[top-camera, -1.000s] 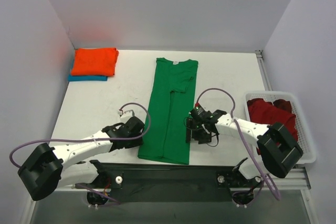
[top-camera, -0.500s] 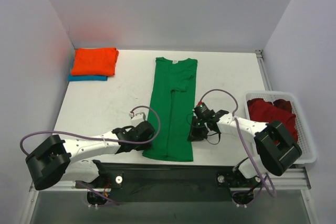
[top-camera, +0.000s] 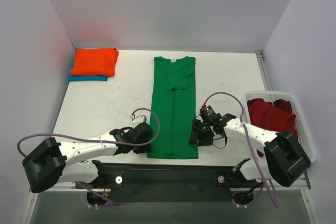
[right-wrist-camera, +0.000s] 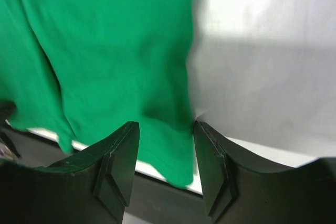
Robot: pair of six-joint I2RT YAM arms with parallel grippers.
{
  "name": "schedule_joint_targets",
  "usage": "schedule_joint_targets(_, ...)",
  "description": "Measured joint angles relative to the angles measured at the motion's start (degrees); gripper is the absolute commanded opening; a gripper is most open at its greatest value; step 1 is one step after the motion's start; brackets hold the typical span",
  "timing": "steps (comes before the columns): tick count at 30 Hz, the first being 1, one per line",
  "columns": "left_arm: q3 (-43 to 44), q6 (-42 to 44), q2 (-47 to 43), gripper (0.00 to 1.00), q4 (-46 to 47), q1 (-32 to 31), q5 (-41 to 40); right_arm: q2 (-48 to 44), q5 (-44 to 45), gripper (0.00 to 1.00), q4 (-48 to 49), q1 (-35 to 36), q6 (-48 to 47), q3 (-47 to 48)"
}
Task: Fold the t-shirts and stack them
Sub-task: Grab the bottom of the folded rectangular tshirt with both arms
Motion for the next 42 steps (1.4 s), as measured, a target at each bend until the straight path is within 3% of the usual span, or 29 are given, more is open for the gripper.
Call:
schedule_joint_targets(9,-2.3,-0.2,-3.8,0.38,-1.8,-0.2,2.9,-11.8,-0.4,0.45,-7.3,2.3,4.7,-7.7)
schedule_joint_targets(17,-2.3,-0.1,-3.5,0.32,-1.7,-0.3,4.2,-12.7,-1.9,0.43,-6.6,5.2,9.0,-9.1)
schedule_joint_targets(21,-2.6,-0.1,-3.5,0.23,-1.4,-0.3,4.8,-12.9,-2.8,0.31,-4.9,5.6,11.1,-10.1)
schedule_joint_targets(26,-2.9,0.1,-3.4,0.05,-0.6,-0.9,5.7,-12.9,-2.8,0.01,-2.8,5.9,13.0,-11.5)
schedule_joint_targets(27,-2.9,0.2,-3.4,0.0,-0.6,-1.1,5.9,-13.0,-2.8,0.0,-2.4,6.4,13.4,-11.7)
schedule_joint_targets(33,-2.8,2.1,-4.7,0.0,-2.6,-2.3,6.9,-17.2,-0.8,0.0,-5.2,11.0,14.2,-12.0)
schedule_joint_targets(37,1.9,6.2,-4.9,0.0,-6.0,2.0,7.5,-18.5,2.4,0.0,-11.2,11.1,11.8,-6.0)
schedule_joint_targets(42,10.4,9.9,-1.4,0.0,-2.1,9.5,7.6,-10.8,6.4,0.0,-12.5,6.2,6.5,9.2)
